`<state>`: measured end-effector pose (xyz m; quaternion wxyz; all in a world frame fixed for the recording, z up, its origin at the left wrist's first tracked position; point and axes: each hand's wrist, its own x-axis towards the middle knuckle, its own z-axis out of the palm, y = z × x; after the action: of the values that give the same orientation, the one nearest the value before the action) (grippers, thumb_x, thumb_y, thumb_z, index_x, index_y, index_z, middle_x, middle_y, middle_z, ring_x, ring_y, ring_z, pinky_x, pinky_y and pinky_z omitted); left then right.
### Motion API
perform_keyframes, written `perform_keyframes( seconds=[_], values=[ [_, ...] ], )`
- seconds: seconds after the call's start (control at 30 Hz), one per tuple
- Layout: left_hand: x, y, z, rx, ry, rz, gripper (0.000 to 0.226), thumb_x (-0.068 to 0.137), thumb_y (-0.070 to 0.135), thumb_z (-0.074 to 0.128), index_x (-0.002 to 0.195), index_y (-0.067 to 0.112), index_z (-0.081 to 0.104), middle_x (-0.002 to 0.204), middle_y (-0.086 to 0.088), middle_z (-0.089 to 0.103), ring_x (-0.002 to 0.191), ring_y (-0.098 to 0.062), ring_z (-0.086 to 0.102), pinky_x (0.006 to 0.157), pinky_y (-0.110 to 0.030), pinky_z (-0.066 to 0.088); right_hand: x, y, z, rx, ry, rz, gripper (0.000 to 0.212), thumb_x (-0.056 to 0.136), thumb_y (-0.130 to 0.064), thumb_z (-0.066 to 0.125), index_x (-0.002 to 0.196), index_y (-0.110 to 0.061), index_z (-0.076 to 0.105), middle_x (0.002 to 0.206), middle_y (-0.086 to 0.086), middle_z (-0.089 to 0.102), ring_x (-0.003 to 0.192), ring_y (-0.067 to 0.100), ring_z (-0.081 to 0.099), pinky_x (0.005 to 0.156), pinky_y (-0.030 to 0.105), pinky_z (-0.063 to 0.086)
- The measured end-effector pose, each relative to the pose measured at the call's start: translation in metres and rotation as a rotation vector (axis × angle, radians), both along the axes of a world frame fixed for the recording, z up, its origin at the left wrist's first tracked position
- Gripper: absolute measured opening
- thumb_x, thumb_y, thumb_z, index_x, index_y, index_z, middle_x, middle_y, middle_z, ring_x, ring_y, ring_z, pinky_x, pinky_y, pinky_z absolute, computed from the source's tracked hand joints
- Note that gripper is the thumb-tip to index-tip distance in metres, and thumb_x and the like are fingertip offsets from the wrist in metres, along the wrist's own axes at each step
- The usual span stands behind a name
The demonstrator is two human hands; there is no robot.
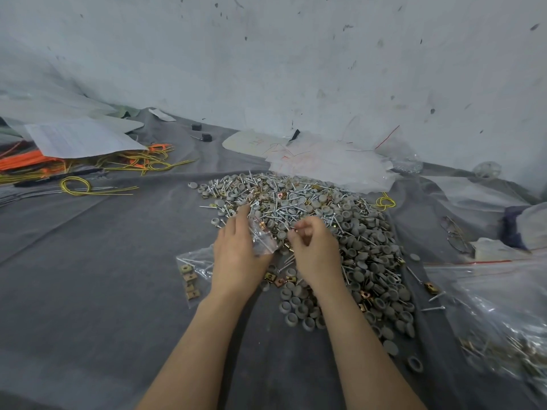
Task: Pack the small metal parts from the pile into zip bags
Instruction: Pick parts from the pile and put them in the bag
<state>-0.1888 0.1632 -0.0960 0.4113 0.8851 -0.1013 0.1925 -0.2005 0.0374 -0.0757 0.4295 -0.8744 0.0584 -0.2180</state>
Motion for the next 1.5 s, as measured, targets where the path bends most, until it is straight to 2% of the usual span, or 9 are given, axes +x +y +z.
perform_keyframes(
  seconds=[0.17,0.43,0.57,0.7,0.93,1.03,1.1,1.23,1.5],
  values=[
    [-0.001,-0.001,0.000,0.020,0.001,-0.009,0.086,0.078,0.016,0.070,0.150,0.015,0.022,0.139,-0.005,0.043,0.127,-0.022,0.038,0.105,-0.034,0.030,0.002,0.004,0.003,0.278,-0.062,0.089,0.011,0.088,-0.018,0.066,0.090,-0.022,0.055,0.090,-0.001,0.068,0.085,0.006,0.064,0.067,0.003,0.042],
    [-0.001,-0.001,0.001,0.041,0.004,-0.017,0.085,0.079,0.018,0.070,0.149,0.014,0.022,0.142,-0.007,0.041,0.129,-0.025,0.037,0.107,-0.037,0.031,-0.001,0.007,0.008,0.222,-0.003,0.247,0.008,0.093,-0.013,0.058,0.091,-0.018,0.064,0.084,-0.009,0.070,0.075,-0.005,0.064,0.068,0.007,0.048],
    [-0.001,-0.001,0.002,0.018,0.014,-0.006,0.086,0.077,0.015,0.070,0.149,0.015,0.023,0.142,-0.006,0.041,0.129,-0.024,0.037,0.107,-0.036,0.030,-0.007,-0.011,0.012,-0.161,0.045,0.116,0.014,0.091,-0.018,0.061,0.103,-0.021,0.068,0.099,-0.007,0.064,0.082,0.003,0.059,0.074,0.008,0.048],
    [-0.002,-0.001,0.003,0.008,0.008,-0.005,0.084,0.078,0.015,0.069,0.149,0.015,0.024,0.143,-0.006,0.040,0.130,-0.024,0.035,0.107,-0.034,0.028,-0.011,-0.016,0.012,-0.517,0.355,0.214,0.019,0.086,-0.030,0.065,0.105,-0.032,0.069,0.120,0.004,0.049,0.119,0.026,0.043,0.105,0.043,0.036],
    [-0.002,-0.001,0.002,0.013,0.013,-0.001,0.084,0.078,0.014,0.070,0.149,0.015,0.024,0.142,-0.007,0.041,0.129,-0.025,0.035,0.106,-0.033,0.027,-0.008,0.000,-0.002,-0.675,0.365,0.165,0.019,0.093,-0.030,0.055,0.109,-0.022,0.059,0.120,0.005,0.048,0.119,0.028,0.039,0.100,0.046,0.032],
    [-0.001,-0.001,0.001,0.023,0.015,-0.003,0.088,0.076,0.014,0.072,0.149,0.015,0.023,0.141,-0.006,0.042,0.128,-0.024,0.036,0.105,-0.031,0.028,-0.004,0.000,-0.002,-0.441,0.135,0.042,0.010,0.094,-0.023,0.055,0.103,-0.019,0.057,0.102,-0.001,0.058,0.098,0.018,0.055,0.089,0.035,0.045],
    [-0.001,-0.001,0.001,0.038,0.010,-0.006,0.089,0.076,0.014,0.072,0.149,0.015,0.022,0.140,-0.006,0.042,0.127,-0.023,0.037,0.105,-0.031,0.029,-0.002,-0.001,0.002,-0.126,0.015,0.001,0.007,0.092,-0.018,0.059,0.099,-0.017,0.056,0.090,-0.005,0.060,0.080,0.008,0.057,0.070,0.010,0.044],
    [-0.001,-0.001,-0.001,0.082,0.003,-0.014,0.089,0.076,0.015,0.072,0.150,0.015,0.021,0.143,-0.005,0.039,0.130,-0.023,0.036,0.106,-0.032,0.029,-0.001,0.001,0.007,0.295,-0.051,0.043,0.012,0.089,-0.018,0.064,0.094,-0.022,0.053,0.090,-0.002,0.069,0.082,0.004,0.063,0.061,0.001,0.039],
    [0.000,-0.001,-0.001,0.073,0.002,-0.026,0.089,0.076,0.017,0.072,0.150,0.014,0.022,0.145,-0.007,0.038,0.131,-0.025,0.035,0.107,-0.036,0.029,-0.002,0.006,0.011,0.161,-0.037,0.228,0.011,0.090,-0.011,0.061,0.090,-0.022,0.063,0.088,-0.009,0.069,0.078,-0.002,0.064,0.070,0.006,0.048]
  ],
)
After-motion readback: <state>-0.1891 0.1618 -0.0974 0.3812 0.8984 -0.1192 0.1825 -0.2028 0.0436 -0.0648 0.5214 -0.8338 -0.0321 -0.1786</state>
